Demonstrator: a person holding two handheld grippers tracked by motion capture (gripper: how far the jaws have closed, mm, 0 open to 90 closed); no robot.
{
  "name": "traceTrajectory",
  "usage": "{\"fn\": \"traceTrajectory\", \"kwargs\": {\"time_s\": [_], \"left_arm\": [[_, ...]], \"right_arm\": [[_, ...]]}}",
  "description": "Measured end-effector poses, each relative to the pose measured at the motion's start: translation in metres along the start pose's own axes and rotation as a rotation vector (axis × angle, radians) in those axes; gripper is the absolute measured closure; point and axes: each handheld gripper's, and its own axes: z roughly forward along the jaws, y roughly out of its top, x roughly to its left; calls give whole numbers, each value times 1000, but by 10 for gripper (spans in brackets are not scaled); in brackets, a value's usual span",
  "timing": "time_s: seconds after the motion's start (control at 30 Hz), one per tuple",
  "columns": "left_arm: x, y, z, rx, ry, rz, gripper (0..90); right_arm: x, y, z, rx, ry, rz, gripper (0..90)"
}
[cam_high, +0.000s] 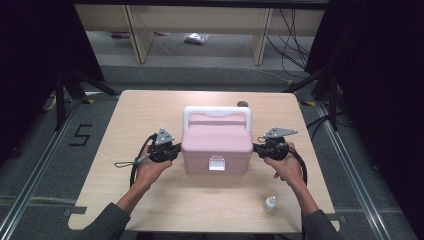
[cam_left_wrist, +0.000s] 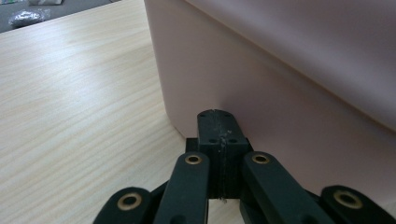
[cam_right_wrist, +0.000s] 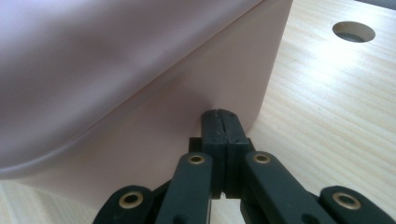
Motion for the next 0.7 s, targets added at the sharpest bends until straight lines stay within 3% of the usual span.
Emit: {"fn": "traceTrajectory", "kwargs": {"time_s": [0.03,0.17,0.3,0.57,0.6,0.63,0.7], "left_arm": [[0,0,1,-6,3,-12,897],[-1,3,2,9,17,23,898],[0,2,5,-17,3,-19,897],[2,2,5,-18,0,-23,896],[2,2,5,-20,2,-21,891],[5,2,4,3,1,10,869],[5,2,3,9,10,29,824]], "right_arm": [[-1,1,2,-7,0,-3,900],[-4,2,2,-9,-10,-7,900],[-5,2,2,-12,-11,-14,900],[-5,2,1,-5,-18,-26,900],[-3,1,1,-4,-11,0,900],[-4,2,2,-6,-24,-28,886],[-2,1,3,18,-36,-20,869]]}}
